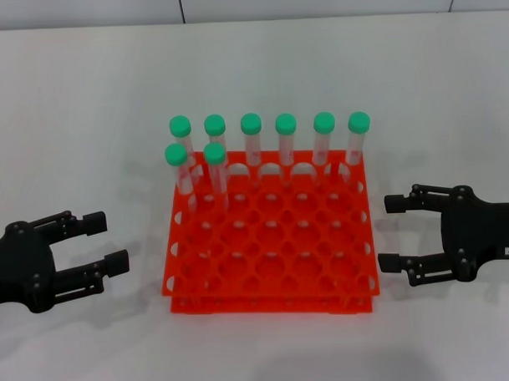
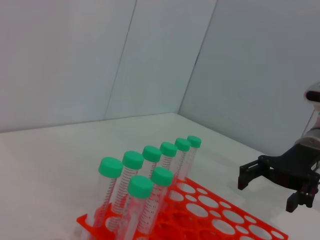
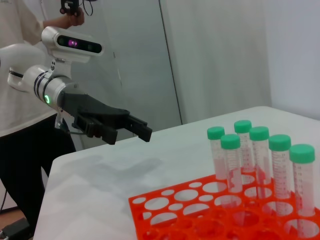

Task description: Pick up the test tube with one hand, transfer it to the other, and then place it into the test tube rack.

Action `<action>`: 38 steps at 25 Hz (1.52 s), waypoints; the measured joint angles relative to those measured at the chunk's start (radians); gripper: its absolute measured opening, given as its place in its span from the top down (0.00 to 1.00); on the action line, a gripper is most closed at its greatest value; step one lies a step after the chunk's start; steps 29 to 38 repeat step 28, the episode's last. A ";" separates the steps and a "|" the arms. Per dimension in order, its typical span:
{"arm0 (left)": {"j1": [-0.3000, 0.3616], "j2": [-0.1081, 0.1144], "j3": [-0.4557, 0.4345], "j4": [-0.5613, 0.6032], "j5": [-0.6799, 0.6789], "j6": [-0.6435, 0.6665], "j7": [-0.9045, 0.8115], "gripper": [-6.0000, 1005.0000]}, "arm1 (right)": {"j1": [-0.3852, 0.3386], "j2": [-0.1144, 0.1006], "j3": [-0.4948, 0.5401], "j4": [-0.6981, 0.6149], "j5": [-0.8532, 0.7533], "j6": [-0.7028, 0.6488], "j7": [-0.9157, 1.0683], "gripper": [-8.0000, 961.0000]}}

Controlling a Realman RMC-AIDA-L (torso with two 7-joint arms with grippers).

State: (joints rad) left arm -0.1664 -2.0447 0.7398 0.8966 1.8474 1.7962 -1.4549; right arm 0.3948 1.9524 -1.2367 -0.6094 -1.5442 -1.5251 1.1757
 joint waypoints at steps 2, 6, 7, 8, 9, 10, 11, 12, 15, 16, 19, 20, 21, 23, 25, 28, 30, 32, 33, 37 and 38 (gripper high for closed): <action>0.000 0.001 0.001 -0.001 0.000 0.000 0.000 0.26 | 0.001 -0.001 0.000 0.002 -0.005 0.000 0.001 0.09; -0.002 0.001 0.006 -0.003 0.006 0.005 -0.001 0.26 | 0.002 -0.001 -0.003 0.002 -0.008 0.001 0.003 0.09; -0.004 0.002 0.006 -0.003 0.009 0.010 -0.001 0.26 | 0.002 -0.001 -0.004 0.003 -0.010 0.001 0.004 0.09; -0.008 0.003 0.007 -0.004 0.012 0.017 -0.001 0.26 | 0.003 -0.001 -0.004 0.003 -0.014 0.001 0.005 0.09; -0.010 0.003 0.006 -0.004 0.016 0.022 -0.001 0.26 | 0.004 -0.001 -0.004 0.003 -0.020 0.000 0.006 0.09; -0.015 0.003 0.006 -0.005 0.022 0.029 -0.003 0.26 | 0.005 -0.001 -0.002 0.004 -0.027 0.000 0.007 0.09; -0.019 0.004 0.006 -0.005 0.029 0.033 -0.008 0.26 | 0.005 -0.001 -0.002 0.004 -0.029 0.000 0.008 0.09; -0.023 0.004 0.006 -0.004 0.036 0.036 -0.014 0.26 | 0.006 -0.001 -0.002 0.005 -0.030 0.000 0.008 0.09; -0.041 0.006 0.006 -0.005 0.066 0.043 -0.036 0.26 | 0.006 0.001 -0.001 0.011 -0.031 0.001 0.008 0.09; -0.051 0.007 0.006 -0.006 0.083 0.046 -0.046 0.26 | 0.006 0.001 0.000 0.012 -0.031 0.002 0.008 0.09; -0.064 0.007 0.005 -0.006 0.105 0.047 -0.058 0.26 | 0.006 0.002 0.000 0.013 -0.031 0.006 0.009 0.09; -0.066 0.007 0.004 -0.007 0.107 0.047 -0.060 0.26 | 0.006 0.002 0.000 0.013 -0.031 0.007 0.009 0.09; -0.068 0.007 0.003 -0.007 0.108 0.047 -0.061 0.26 | 0.006 0.003 0.000 0.013 -0.031 0.007 0.009 0.09; -0.069 0.007 0.002 -0.006 0.108 0.047 -0.062 0.26 | 0.006 0.003 0.000 0.013 -0.031 0.007 0.009 0.09; -0.070 0.007 0.001 -0.004 0.108 0.046 -0.064 0.26 | 0.006 0.003 0.000 0.014 -0.031 0.007 0.009 0.09; -0.070 0.006 0.001 -0.002 0.107 0.044 -0.065 0.26 | 0.004 0.003 0.000 0.014 -0.031 0.008 0.009 0.09; -0.070 0.006 0.001 -0.002 0.107 0.044 -0.065 0.26 | 0.004 0.003 0.000 0.014 -0.031 0.008 0.009 0.09; -0.070 0.006 0.001 -0.002 0.107 0.044 -0.065 0.26 | 0.004 0.003 0.000 0.014 -0.031 0.008 0.009 0.09; -0.070 0.006 0.001 -0.002 0.107 0.044 -0.065 0.26 | 0.004 0.003 0.000 0.014 -0.031 0.008 0.009 0.09; -0.070 0.006 0.001 -0.002 0.107 0.044 -0.065 0.26 | 0.004 0.003 0.000 0.014 -0.031 0.008 0.009 0.09; -0.070 0.006 0.001 -0.002 0.107 0.044 -0.065 0.26 | 0.004 0.003 0.000 0.014 -0.031 0.008 0.009 0.09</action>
